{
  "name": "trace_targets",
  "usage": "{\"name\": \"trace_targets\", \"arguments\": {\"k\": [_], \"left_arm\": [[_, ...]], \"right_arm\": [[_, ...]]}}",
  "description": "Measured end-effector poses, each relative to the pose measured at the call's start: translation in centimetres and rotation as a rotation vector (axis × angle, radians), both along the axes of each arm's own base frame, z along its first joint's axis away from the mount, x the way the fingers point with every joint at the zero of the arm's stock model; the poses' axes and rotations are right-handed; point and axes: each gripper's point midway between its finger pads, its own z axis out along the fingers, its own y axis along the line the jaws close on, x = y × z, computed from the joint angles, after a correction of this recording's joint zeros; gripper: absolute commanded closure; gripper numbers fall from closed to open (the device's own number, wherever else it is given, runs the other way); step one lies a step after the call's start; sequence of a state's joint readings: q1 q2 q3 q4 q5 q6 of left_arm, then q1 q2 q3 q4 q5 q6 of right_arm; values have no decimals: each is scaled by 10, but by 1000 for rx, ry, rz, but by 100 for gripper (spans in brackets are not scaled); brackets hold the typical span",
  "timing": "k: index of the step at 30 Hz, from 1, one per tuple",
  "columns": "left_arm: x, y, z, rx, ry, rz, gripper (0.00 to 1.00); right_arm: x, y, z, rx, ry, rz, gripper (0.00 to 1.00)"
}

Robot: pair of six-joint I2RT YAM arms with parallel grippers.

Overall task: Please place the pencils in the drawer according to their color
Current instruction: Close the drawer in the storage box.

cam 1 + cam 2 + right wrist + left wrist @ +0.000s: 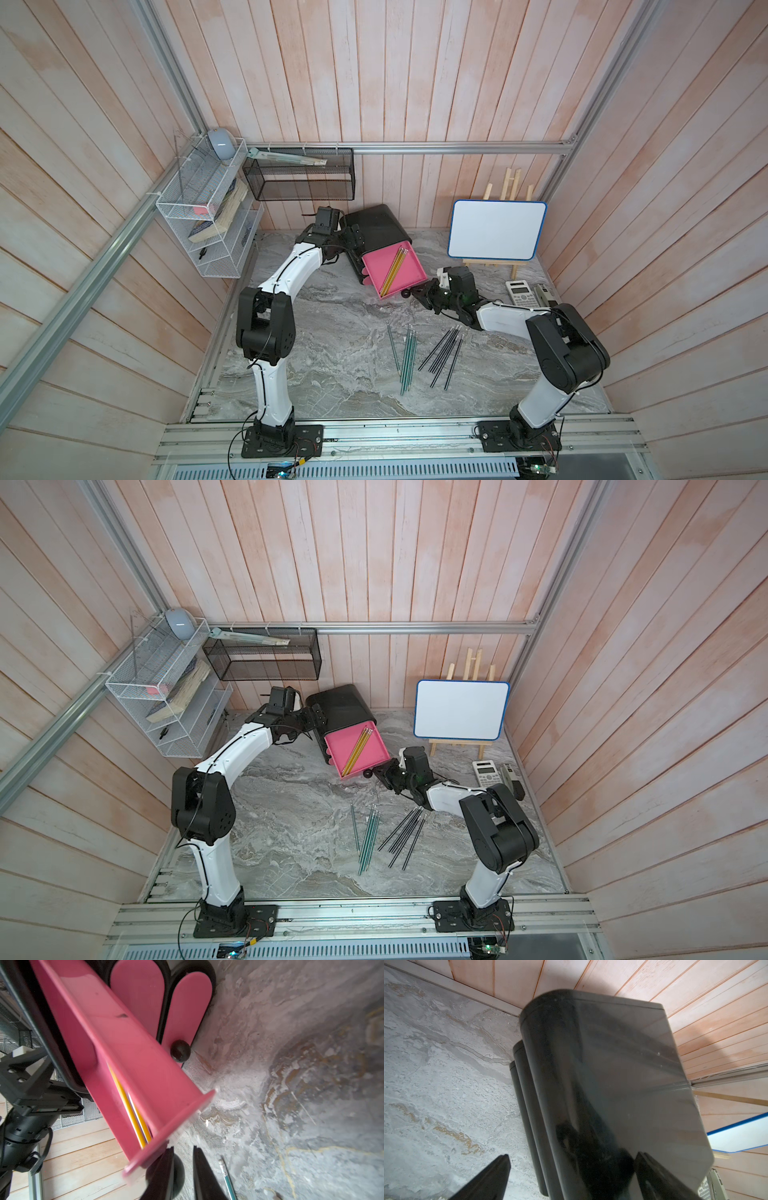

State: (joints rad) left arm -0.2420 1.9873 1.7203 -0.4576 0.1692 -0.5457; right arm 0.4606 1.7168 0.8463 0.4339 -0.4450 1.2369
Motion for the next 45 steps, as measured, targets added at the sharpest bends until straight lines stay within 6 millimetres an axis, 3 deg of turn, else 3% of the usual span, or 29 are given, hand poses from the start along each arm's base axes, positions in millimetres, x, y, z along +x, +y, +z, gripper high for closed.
{"name": "trace_targets", "arguments": {"k": [8,18,28,35,45], "left_arm": [[3,-3,-3,-17,-23,-9,0],[4,-10,-5,-40,-42,-22,0],[3,-19,-6,-58,-61,-31,1],[0,-25,-7,-69,-69,-36,0],[-5,-27,-8,-81,-77,-33,1]], "right_arm": [[14,8,24,36,-46,0,81],[28,19,32,74,-60,8,81],[82,46,55,113,-128,8,81],[118,65,60,128,-149,9,81],[131,75,60,133,-139,11,79]]}}
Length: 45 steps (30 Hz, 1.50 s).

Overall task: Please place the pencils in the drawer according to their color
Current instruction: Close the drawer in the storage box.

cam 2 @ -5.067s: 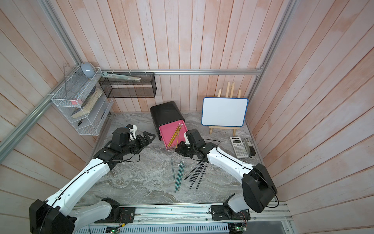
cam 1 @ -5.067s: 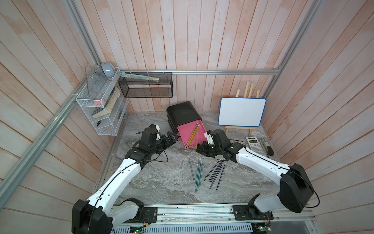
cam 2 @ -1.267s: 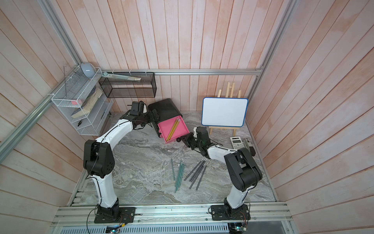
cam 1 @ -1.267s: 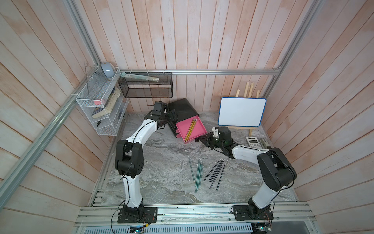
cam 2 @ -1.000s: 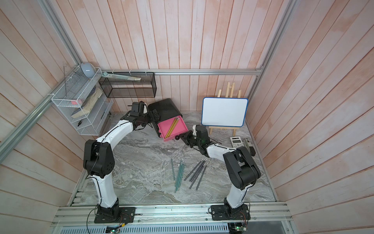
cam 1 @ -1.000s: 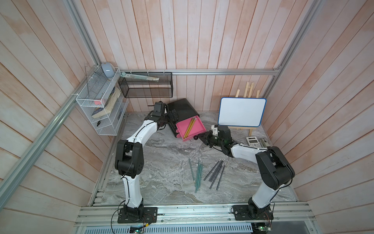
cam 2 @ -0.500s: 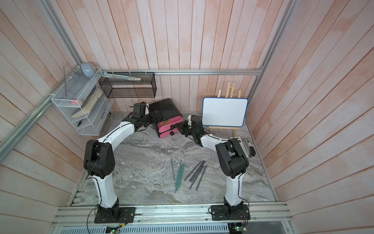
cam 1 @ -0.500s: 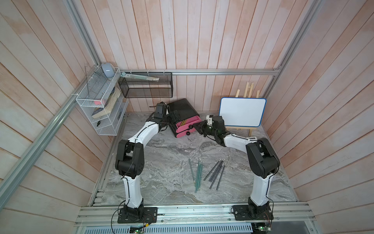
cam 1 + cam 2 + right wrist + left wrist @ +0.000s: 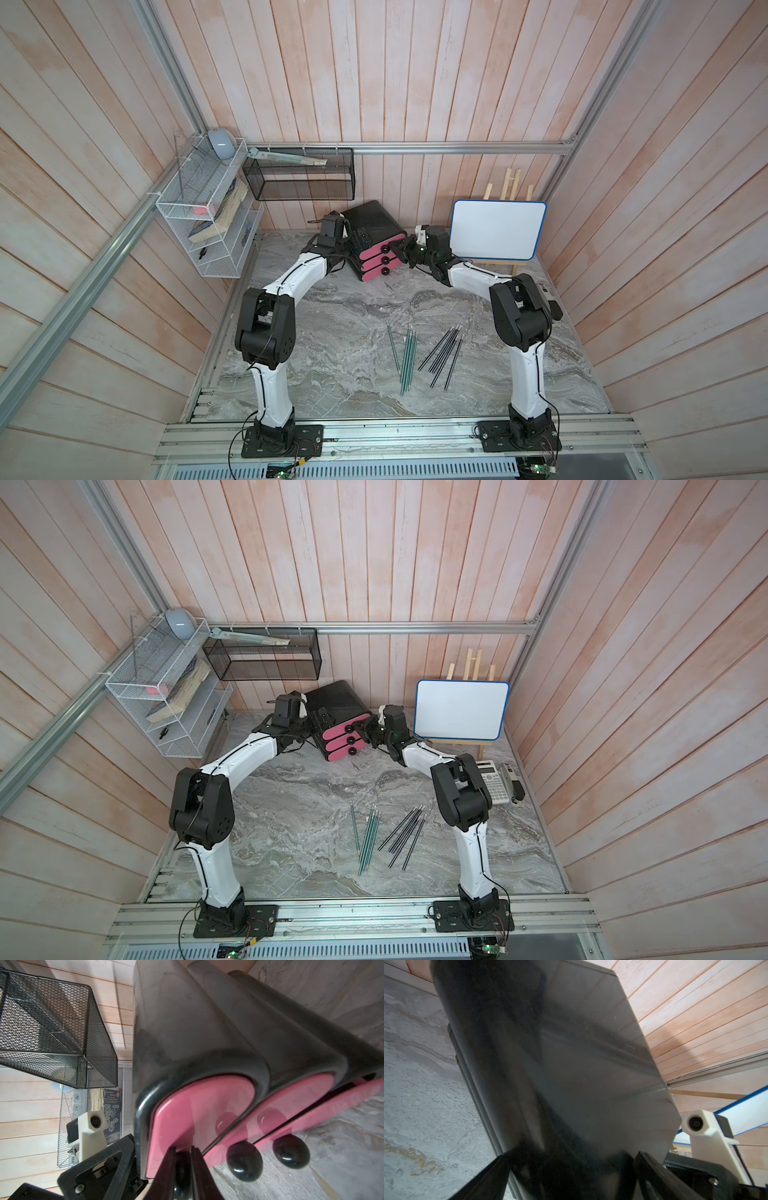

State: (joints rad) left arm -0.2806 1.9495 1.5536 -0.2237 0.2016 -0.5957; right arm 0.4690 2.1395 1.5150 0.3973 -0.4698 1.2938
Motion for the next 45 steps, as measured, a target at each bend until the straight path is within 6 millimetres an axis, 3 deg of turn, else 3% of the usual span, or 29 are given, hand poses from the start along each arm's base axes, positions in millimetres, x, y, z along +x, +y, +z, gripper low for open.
{"name": "trace_targets", "arguments": {"k": [3,8,18,24,32,38,45], "left_arm": [[-2,-2,1,0,-1,-4,0],[-7,-1,3,2,14,-7,1],[-17,14,5,17,65,6,0],[-18,14,4,13,74,0,1],[-19,13,2,6,69,-5,0],[-20,13,2,-3,60,-2,1],[-21,12,2,-10,55,3,0]], "right_arm": [[-4,-4,-4,4,-6,-8,69],[-33,-20,-15,-3,21,-21,51],[-64,-31,-41,-6,53,-4,50],[-56,-26,-30,8,23,1,56],[-28,-10,-12,27,-23,8,69],[-9,2,-11,31,-25,12,71],[-4,7,-11,30,-16,17,71]]}}
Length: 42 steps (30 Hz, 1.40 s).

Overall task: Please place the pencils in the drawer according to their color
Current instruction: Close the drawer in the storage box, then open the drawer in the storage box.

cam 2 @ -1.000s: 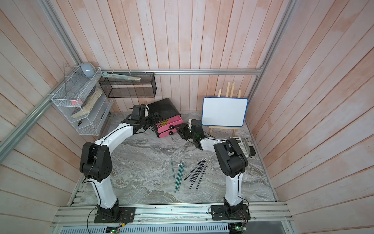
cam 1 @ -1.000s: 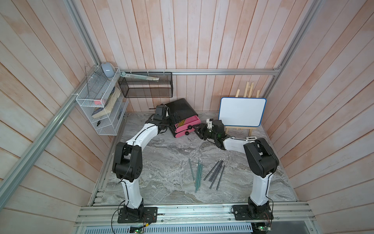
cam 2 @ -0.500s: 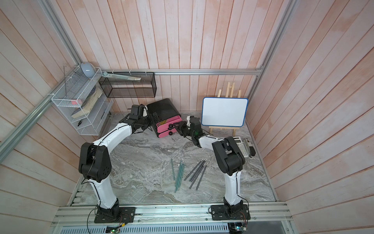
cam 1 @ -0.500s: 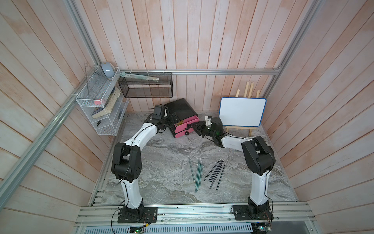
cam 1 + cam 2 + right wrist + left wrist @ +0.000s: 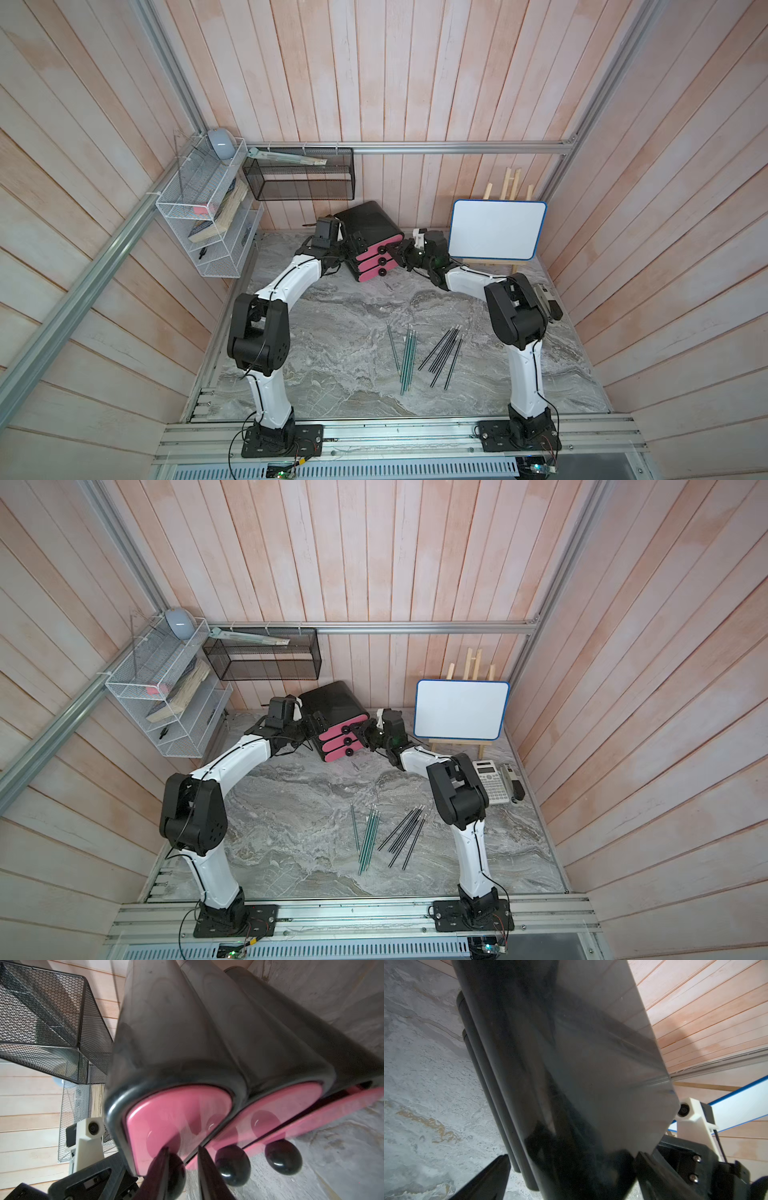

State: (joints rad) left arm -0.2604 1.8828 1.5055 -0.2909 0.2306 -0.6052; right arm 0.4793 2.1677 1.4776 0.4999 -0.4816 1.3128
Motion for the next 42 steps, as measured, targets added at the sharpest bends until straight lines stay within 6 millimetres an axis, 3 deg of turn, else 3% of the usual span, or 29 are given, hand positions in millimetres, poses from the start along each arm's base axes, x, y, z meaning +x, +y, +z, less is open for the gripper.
{"name": "trace_targets", "arguments": {"k": [6,13,21,24,28,35,42], "left_arm": [[-3,-2,0,1,5,-3,1],[-4,1,3,8,23,3,0],[2,13,22,13,16,33,0],[1,19,29,14,8,45,0],[-3,23,42,11,-7,50,1],[-18,25,70,-10,-51,49,0],[-43,28,61,-27,-18,49,1]], "right_arm": [[-2,-2,-8,-6,11,-8,64],[-21,-5,-36,-37,72,3,57],[-38,-11,-17,-20,40,6,49],[-40,-13,-20,-14,36,5,48],[-45,-15,-30,-11,57,2,47],[-42,-10,-26,15,24,4,47],[-42,-3,-51,9,68,9,47]]}}
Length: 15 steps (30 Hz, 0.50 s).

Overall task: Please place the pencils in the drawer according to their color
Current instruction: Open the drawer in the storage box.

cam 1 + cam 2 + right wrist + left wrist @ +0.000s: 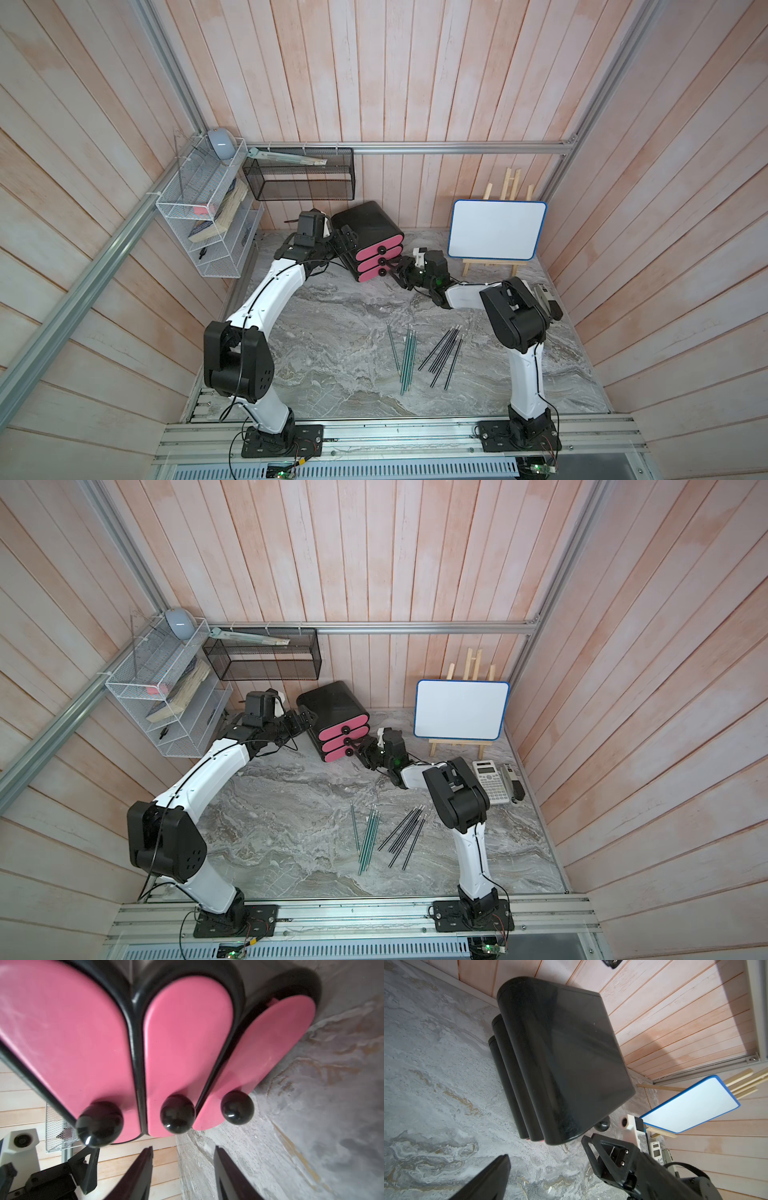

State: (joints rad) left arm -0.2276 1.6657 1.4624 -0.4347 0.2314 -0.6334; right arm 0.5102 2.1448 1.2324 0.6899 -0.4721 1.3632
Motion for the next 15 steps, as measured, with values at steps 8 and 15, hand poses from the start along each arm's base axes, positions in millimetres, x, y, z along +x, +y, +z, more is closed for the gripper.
{"name": "trace_targets", "arguments": {"k": [8,15], "left_arm": [[-9,2,-23,7,52,4,0],[-12,3,-23,7,53,4,1]], "right_arm": [[7,9,0,20,-2,0,48],[16,15,2,33,-15,0,51]]}}
